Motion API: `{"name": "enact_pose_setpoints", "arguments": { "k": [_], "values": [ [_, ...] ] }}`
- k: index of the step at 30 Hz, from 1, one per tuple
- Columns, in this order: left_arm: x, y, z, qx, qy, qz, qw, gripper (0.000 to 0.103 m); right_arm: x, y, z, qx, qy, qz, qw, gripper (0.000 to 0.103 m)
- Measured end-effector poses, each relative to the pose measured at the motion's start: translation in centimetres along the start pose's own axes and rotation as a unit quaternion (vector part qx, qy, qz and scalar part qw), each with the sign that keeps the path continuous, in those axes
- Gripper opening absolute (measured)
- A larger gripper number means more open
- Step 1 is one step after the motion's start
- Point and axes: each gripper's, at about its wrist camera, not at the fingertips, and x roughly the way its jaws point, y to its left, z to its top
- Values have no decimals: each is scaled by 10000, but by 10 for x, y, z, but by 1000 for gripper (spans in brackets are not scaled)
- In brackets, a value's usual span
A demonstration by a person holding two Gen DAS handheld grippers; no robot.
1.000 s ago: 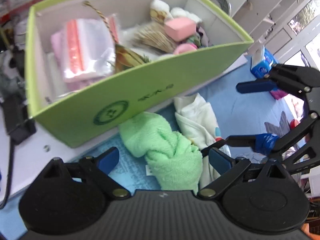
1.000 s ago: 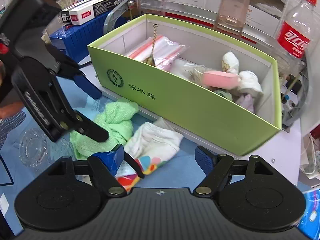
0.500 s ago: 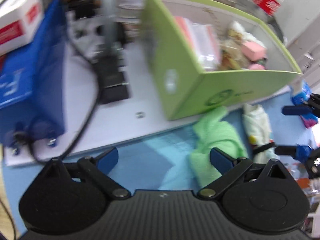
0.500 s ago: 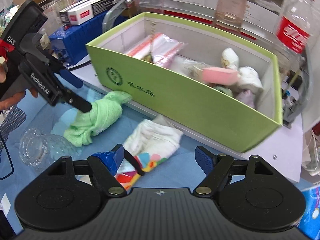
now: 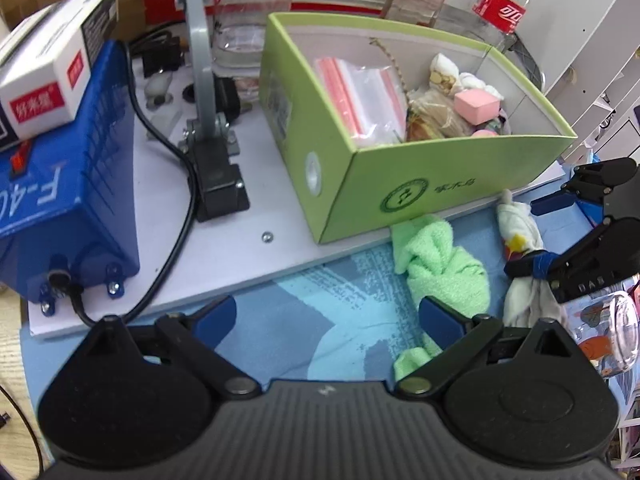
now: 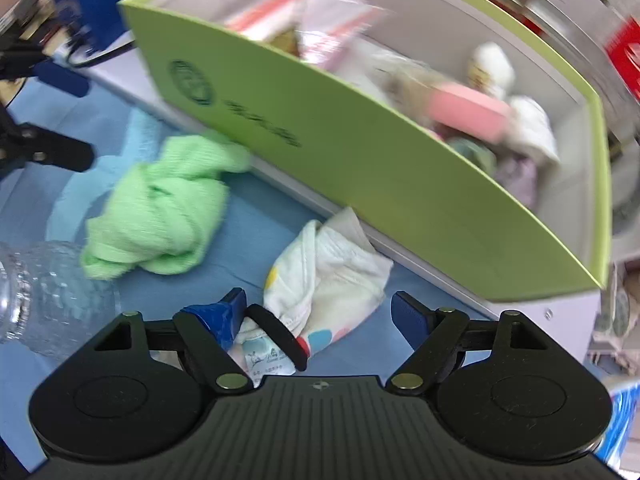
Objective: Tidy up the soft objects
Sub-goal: 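Grasp green towel with left gripper while right gripper grasps white patterned sock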
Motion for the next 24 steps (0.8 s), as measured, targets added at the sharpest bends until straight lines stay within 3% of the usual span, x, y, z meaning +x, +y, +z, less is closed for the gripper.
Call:
{"name": "enact_pose_setpoints", "arguments": {
  "k": [9,16,19,24],
  "values": [
    [18,-58,16,468,298,-484,9973,99,3,-68,-37,970,-312,-76,9948,68],
    [68,-85,28,760,898,-131,9930,99,-7,-73,-64,1253,-768,74,9891,68],
    [76,-82,24,810,950,-88,9921,99,-14,-78,-70,1580,-970,438,9817,68],
    [75,-81,19,903,873,-9,9921,99,-15,-88,-76,2188,-669,876,9695,69]
  ]
}}
